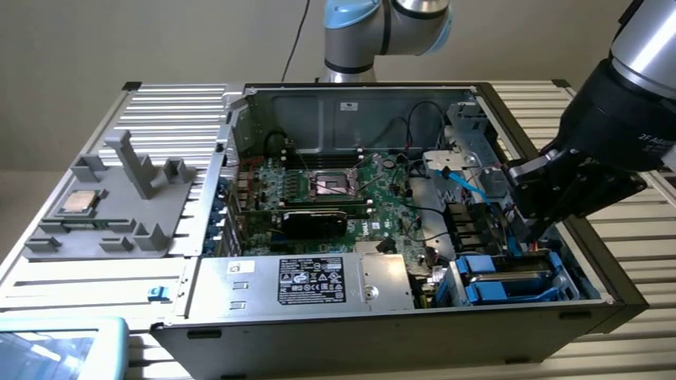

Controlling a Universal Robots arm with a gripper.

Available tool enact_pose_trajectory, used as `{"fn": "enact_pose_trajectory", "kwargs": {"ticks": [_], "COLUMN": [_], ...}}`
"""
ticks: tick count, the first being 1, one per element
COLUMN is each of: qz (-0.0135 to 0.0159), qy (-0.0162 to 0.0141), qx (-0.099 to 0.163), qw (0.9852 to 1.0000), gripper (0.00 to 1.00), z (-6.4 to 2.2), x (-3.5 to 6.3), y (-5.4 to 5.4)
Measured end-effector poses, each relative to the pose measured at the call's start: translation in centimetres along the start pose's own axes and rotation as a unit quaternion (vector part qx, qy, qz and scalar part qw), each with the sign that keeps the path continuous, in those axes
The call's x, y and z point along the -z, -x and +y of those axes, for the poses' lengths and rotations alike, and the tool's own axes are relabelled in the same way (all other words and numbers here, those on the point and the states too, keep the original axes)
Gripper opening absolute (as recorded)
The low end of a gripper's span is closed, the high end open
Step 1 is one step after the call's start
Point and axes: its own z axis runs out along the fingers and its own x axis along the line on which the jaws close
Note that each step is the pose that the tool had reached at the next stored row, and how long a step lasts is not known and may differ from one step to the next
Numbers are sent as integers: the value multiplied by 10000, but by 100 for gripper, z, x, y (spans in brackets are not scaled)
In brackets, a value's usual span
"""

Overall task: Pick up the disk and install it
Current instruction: 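Insert the second disk wire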

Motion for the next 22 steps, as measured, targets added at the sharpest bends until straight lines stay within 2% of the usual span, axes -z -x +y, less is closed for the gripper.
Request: {"fn": "enact_pose_trajectory", "kwargs": {"ticks": [2, 5, 9, 20, 22], "qz": [1, 40, 116, 145, 165], "qy": [0, 5, 10, 40, 43], "qx": [1, -2, -8, -31, -31], "qw": [10000, 10000, 9999, 9999, 9998], "gripper": [11, 11, 11, 11, 11], "z": [0, 0, 1, 47, 49], "x": [-8, -48, -108, -188, -193], "y": [4, 49, 48, 80, 79]}}
